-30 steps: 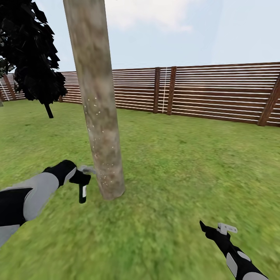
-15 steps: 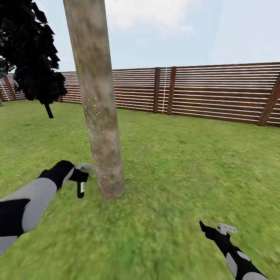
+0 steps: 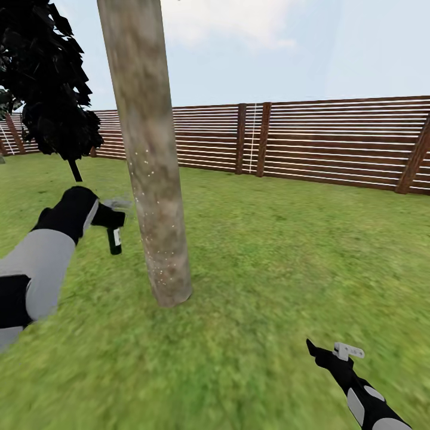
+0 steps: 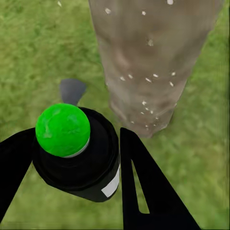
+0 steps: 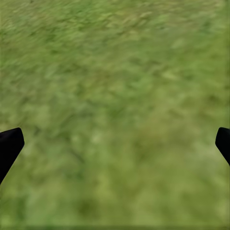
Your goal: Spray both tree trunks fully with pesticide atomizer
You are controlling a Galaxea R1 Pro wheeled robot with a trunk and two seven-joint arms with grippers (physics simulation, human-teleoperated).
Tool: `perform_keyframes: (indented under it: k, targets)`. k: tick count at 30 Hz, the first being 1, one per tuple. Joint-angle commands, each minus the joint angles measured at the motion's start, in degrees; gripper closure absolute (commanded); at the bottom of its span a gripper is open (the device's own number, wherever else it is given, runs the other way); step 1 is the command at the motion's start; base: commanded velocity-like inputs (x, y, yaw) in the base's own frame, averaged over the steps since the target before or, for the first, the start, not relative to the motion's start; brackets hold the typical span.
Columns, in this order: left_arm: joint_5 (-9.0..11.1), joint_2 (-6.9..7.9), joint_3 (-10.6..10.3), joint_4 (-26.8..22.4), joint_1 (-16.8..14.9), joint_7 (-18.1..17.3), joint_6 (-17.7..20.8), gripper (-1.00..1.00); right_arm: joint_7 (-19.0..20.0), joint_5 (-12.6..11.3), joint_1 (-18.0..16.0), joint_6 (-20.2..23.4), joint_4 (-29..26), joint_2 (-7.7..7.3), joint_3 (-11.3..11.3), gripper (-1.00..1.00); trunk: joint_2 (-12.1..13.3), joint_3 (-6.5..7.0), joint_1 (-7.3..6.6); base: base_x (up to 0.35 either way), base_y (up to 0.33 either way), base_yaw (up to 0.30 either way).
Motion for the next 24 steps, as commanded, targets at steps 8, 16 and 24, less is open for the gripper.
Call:
perform_keyframes:
  k: [8, 16, 24]
  targets:
    - [0.01, -0.15, -0.04, -1.35, -10.9, 0.01, 2.33, 1.0, 0.0, 0.0, 0.0, 0.0, 0.0, -0.07, -0.01, -1.0, 0.01, -0.01, 0.01, 0.0, 0.0, 0.0]
    - [0.16, -0.32, -0.16, -0.62, -13.42, 0.01, 2.32, 1.0, 0.0, 0.0, 0.0, 0.0, 0.0, -0.05, 0.0, -1.0, 0.01, -0.01, 0.01, 0.0, 0.0, 0.0]
    - [0.11, -0.4, -0.24, 20.73, -10.57, 0.25, -8.14, 1.0, 0.0, 0.0, 0.0, 0.0, 0.0, 0.01, 0.01, -1.0, 0.01, -0.01, 0.01, 0.0, 0.0, 0.0]
